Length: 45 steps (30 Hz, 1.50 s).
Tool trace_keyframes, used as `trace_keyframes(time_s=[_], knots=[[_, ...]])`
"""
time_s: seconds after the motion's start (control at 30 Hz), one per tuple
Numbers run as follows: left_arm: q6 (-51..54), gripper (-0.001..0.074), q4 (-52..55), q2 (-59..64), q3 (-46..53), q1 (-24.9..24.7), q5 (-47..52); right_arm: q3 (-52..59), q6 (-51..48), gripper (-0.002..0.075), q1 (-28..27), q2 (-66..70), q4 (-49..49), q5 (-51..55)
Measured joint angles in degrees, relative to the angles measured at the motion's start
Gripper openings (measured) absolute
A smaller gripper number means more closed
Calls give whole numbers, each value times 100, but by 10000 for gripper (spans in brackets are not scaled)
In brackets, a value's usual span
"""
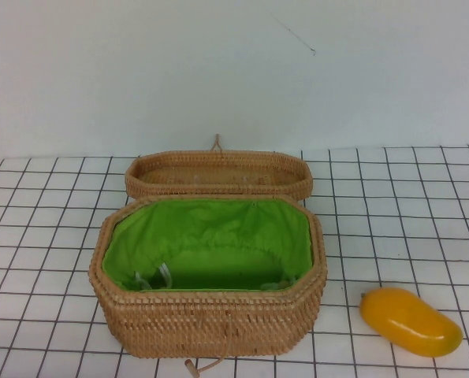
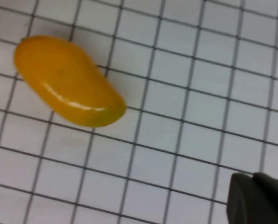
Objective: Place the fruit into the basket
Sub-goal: Pick up the mango on the table
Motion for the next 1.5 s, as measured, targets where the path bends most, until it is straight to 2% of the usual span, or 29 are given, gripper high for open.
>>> trace_keyframes(time_s=[0.17, 0.3, 0.37, 0.43, 0.5, 0.6, 0.7, 0.8, 1.03, 1.07, 1.13, 1.17, 1.3, 1.43, 1.47, 1.5], knots=[[0, -3, 0, 0, 0, 0, 0, -11, -68, -3, 5, 579, 881, -369], [0, -3, 0, 0, 0, 0, 0, -11, -164, -3, 5, 884, 2060, -753], [0, -3, 0, 0, 0, 0, 0, -21, -930, -3, 5, 1047, 2695, -914], [0, -3, 0, 0, 0, 0, 0, -21, -2381, -2, 5, 1263, 3652, -851], [0, -3, 0, 0, 0, 0, 0, -21, -3424, -1, 5, 1482, 4441, -660], [0, -3, 0, 0, 0, 0, 0, -137, -3953, 0, 5, 1804, 4981, -491], [0, -3, 0, 0, 0, 0, 0, -487, -4132, 3, 14, 2165, 4881, -195], [0, -3, 0, 0, 0, 0, 0, -967, -4215, 3, 215, 2414, 4232, 179], [0, -3, 0, 0, 0, 0, 0, -2254, -3578, 3, 1305, 2791, 1619, 651], [0, -3, 0, 0, 0, 0, 0, -2365, -3211, 6, 1459, 2874, 1357, 730], [0, -3, 0, 0, 0, 0, 0, -2505, -3136, 24, 1690, 3066, 1030, 733], [0, -3, 0, 0, 0, 0, 0, -2548, -3069, 6, 1791, 3173, 915, 793], [0, -3, 0, 0, 0, 0, 0, -2574, -2908, 267, 1908, 3602, 842, 942], [0, -3, 0, 0, 0, 0, 0, -2574, -2276, 707, 1897, 4064, 730, 968], [0, -3, 0, 0, 0, 0, 0, -2574, -2160, 738, 1897, 4188, 718, 968], [0, -3, 0, 0, 0, 0, 0, -2574, -2147, 731, 1897, 4309, 718, 957]])
